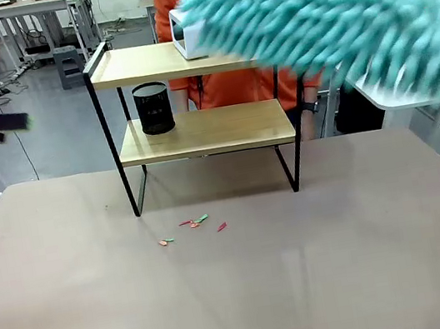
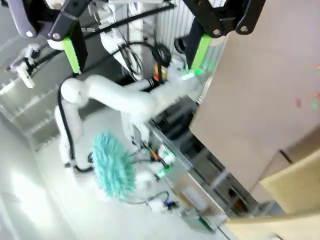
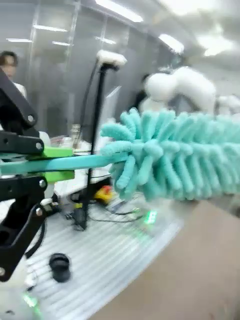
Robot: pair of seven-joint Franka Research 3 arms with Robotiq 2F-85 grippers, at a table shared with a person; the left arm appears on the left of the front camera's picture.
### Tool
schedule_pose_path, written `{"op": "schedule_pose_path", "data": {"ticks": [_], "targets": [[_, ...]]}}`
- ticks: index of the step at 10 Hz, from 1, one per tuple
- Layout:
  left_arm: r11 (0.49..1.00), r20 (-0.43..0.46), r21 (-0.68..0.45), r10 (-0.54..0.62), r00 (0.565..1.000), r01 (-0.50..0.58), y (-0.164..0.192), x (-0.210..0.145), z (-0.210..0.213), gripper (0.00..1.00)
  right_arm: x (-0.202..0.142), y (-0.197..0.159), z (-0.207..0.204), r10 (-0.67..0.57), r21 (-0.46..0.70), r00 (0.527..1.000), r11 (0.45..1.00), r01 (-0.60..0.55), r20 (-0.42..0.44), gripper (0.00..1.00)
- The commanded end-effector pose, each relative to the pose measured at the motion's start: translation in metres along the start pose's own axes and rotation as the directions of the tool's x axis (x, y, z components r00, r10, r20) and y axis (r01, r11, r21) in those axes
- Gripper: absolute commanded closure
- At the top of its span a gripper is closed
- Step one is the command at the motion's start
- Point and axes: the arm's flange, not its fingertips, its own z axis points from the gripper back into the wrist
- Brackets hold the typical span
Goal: Clean the shelf.
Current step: Hand the Duster back to the human.
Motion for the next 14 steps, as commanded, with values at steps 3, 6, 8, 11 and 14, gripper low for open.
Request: {"op": "schedule_pose_path", "data": {"ticks": [3, 6, 8, 11, 14], "targets": [[1.000, -0.300, 0.001, 0.027, 0.954, -0.028, 0.014, 0.001, -0.046, 0.00, 0.002, -0.015, -0.017, 0.006, -0.054, 0.932, 0.998, -0.027, -0.361, 0.88], [0.998, -0.416, -0.028, 0.036, 0.908, -0.053, 0.028, -0.012, -0.096, 0.00, 0.022, -0.032, -0.045, 0.027, -0.022, 0.916, 0.999, -0.039, -0.401, 0.88], [0.997, -0.469, -0.048, 0.036, 0.883, -0.067, 0.035, -0.021, -0.123, 0.00, 0.047, -0.051, -0.046, 0.045, 0.018, 0.936, 0.999, -0.041, -0.348, 0.88], [0.996, -0.449, -0.034, 0.064, 0.891, -0.088, 0.029, -0.020, -0.118, 0.00, 0.029, -0.042, -0.050, -0.003, -0.028, 0.925, 1.000, -0.008, -0.381, 0.88], [0.992, -0.462, -0.063, 0.070, 0.884, -0.112, 0.041, -0.013, -0.154, 0.00, 0.067, -0.067, -0.068, 0.023, 0.042, 0.921, 0.999, -0.007, -0.388, 0.88]]}}
